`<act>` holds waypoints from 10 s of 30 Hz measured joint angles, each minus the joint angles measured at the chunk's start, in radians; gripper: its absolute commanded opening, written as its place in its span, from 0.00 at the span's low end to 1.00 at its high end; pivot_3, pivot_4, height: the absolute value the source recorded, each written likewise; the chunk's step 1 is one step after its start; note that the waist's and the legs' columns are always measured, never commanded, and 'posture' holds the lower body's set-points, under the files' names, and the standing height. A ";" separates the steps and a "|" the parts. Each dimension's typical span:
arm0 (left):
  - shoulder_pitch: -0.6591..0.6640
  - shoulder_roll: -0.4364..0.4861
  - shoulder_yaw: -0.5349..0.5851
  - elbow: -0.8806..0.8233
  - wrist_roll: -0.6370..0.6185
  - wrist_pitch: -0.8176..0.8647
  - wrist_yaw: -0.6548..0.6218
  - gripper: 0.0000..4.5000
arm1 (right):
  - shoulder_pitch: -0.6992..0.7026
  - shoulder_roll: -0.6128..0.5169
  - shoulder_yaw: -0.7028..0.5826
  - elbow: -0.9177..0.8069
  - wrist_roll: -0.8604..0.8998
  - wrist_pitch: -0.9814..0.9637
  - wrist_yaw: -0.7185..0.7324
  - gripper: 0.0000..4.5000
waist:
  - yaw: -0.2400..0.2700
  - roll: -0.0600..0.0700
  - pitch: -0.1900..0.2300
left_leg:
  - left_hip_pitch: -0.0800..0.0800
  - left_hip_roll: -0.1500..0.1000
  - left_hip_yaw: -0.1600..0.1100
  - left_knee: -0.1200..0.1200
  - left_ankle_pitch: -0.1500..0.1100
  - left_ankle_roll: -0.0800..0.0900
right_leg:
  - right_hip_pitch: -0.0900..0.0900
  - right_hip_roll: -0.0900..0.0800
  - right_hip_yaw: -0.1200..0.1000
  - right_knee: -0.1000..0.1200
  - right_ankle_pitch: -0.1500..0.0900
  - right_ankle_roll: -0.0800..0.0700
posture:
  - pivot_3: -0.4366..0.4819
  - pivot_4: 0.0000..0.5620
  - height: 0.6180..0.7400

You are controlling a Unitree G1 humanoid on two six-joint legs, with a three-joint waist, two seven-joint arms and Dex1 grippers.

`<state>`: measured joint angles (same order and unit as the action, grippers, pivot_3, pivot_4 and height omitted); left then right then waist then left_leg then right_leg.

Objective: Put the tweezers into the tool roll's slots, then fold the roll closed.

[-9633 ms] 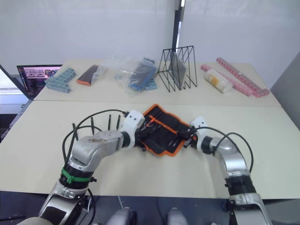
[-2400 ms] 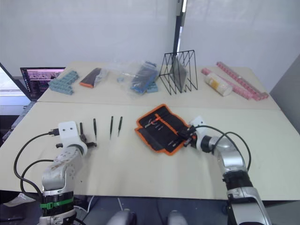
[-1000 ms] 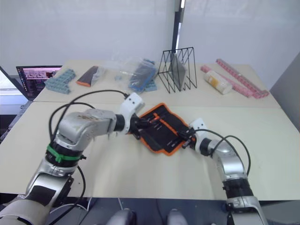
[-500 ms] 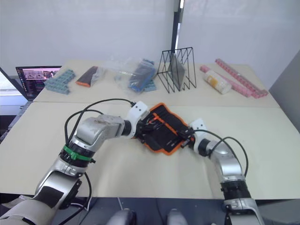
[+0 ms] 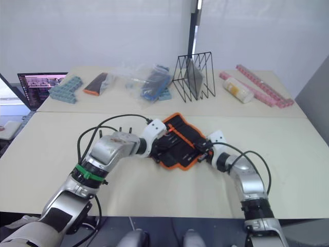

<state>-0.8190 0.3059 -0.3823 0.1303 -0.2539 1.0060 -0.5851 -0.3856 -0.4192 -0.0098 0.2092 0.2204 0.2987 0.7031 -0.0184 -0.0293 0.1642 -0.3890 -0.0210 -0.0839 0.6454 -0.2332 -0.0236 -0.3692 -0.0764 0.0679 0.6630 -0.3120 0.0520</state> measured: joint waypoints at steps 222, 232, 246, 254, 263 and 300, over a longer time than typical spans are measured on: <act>-0.229 -0.181 -0.042 0.550 0.254 -0.433 -0.191 0.01 | 0.062 0.036 0.000 -0.044 -0.010 -0.011 -0.073 0.00 | 0.006 -0.006 -0.006 | 0.000 0.000 0.005 0.000 0.002 0.003 | 0.001 0.000 -0.001 -0.002 0.004 0.000 | 0.48 0.27 0.99; -0.306 -0.257 -0.015 0.842 0.331 -0.716 -0.181 0.01 | 0.066 0.039 0.003 -0.064 -0.011 -0.007 -0.075 0.00 | 0.005 -0.006 -0.006 | 0.000 0.000 0.005 0.000 0.002 0.003 | 0.001 0.000 -0.001 -0.002 0.004 0.000 | 0.48 0.27 0.99; -0.362 -0.331 0.090 1.067 0.337 -0.877 -0.139 0.01 | 0.082 0.041 0.005 -0.096 -0.013 0.015 -0.077 0.00 | 0.005 -0.006 -0.006 | 0.000 -0.001 0.005 0.000 0.002 0.003 | 0.001 0.000 -0.002 -0.001 0.003 0.000 | 0.48 0.27 0.99; -0.362 -0.336 0.138 1.097 0.352 -0.898 -0.121 0.31 | 0.081 0.041 0.007 -0.099 -0.013 0.018 -0.076 0.00 | 0.004 -0.006 -0.006 | 0.000 -0.001 0.005 0.000 0.002 0.003 | 0.001 0.000 -0.002 -0.001 0.003 0.000 | 0.48 0.27 0.99; -0.300 -0.208 0.151 0.858 0.355 -0.777 -0.223 0.97 | 0.092 0.036 0.025 -0.121 -0.010 0.034 -0.067 0.00 | -0.023 -0.006 -0.006 | 0.000 0.001 0.004 -0.001 0.002 0.003 | -0.001 0.002 -0.001 0.002 0.003 0.000 | 0.48 0.27 0.99; 1.190 -0.060 1.093 -0.639 -0.005 -0.464 0.020 0.97 | -0.025 0.017 -0.023 0.101 0.022 -0.006 -0.015 0.00 | 0.006 -0.007 -0.008 | 0.006 0.005 0.002 -0.001 0.002 0.003 | 0.007 -0.003 0.001 -0.007 0.004 -0.001 | 0.48 0.27 0.99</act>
<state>0.3713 0.2454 0.7111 -0.5089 -0.2590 0.5416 -0.5650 -0.4105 -0.4017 -0.0331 0.3099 0.2422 0.2929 0.6882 -0.0126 -0.0366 0.1563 -0.3828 -0.0161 -0.0822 0.6446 -0.2311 -0.0207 -0.3624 -0.0799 0.0685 0.6556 -0.3075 0.0506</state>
